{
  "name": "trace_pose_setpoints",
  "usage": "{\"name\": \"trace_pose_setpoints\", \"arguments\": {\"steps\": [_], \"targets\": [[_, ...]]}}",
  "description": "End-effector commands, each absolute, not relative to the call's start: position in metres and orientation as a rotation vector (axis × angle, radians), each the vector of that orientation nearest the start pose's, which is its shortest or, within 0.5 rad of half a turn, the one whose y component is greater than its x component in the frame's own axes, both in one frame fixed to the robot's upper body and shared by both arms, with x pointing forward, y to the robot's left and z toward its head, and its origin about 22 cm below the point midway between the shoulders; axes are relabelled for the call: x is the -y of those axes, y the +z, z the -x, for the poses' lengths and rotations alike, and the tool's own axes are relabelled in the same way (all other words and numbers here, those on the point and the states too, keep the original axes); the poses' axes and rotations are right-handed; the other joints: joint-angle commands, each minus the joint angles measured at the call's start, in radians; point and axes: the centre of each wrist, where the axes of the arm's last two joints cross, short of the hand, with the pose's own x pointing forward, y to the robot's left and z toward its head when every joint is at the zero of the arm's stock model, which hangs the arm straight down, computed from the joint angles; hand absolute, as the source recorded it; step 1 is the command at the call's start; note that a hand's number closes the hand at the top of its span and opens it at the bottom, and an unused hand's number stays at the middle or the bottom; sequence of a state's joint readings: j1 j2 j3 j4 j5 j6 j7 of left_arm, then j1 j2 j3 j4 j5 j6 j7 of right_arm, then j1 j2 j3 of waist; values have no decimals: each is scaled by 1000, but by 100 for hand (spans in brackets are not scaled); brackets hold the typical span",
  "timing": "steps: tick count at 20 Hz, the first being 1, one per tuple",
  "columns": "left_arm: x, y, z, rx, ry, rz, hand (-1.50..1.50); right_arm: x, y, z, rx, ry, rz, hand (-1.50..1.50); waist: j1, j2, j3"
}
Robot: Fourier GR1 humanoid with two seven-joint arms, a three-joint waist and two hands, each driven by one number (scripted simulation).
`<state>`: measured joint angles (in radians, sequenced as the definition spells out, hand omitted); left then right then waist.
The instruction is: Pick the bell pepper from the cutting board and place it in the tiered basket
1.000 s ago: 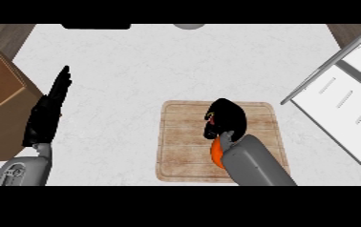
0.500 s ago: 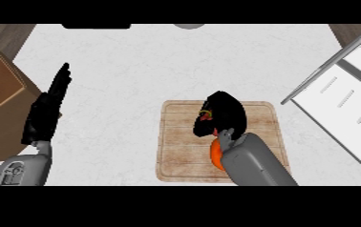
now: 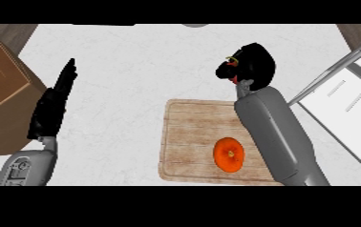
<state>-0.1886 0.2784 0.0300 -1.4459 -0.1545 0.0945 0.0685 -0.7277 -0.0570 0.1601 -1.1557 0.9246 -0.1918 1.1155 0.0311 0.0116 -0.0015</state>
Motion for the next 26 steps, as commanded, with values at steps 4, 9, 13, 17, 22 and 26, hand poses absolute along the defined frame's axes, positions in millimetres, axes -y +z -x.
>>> {"name": "trace_pose_setpoints", "arguments": {"steps": [4, 9, 13, 17, 22, 26], "targets": [[-293, 39, -290, 1550, -255, -414, 0, 125, 172, -408, 1053, -65, 1386, 150, -4, -5, -1], [-290, 34, -282, 1536, -250, -427, 0, 116, 214, -416, 1053, -150, 1534, 150, -10, -14, 0], [-303, 32, -277, 1538, -248, -425, 0, 133, 241, -426, 903, -58, 1691, 150, -19, -16, 0], [-308, 27, -269, 1526, -236, -419, 0, 140, 273, -423, 905, -51, 1643, 150, -24, -17, 1], [-296, 28, -270, 1546, -215, -422, 0, 183, 277, -416, 1001, -99, 1553, 150, -32, -15, 1], [-281, 31, -272, 1542, -226, -431, 0, 206, 257, -422, 891, -5, 1633, 150, -31, -14, 2]]}}
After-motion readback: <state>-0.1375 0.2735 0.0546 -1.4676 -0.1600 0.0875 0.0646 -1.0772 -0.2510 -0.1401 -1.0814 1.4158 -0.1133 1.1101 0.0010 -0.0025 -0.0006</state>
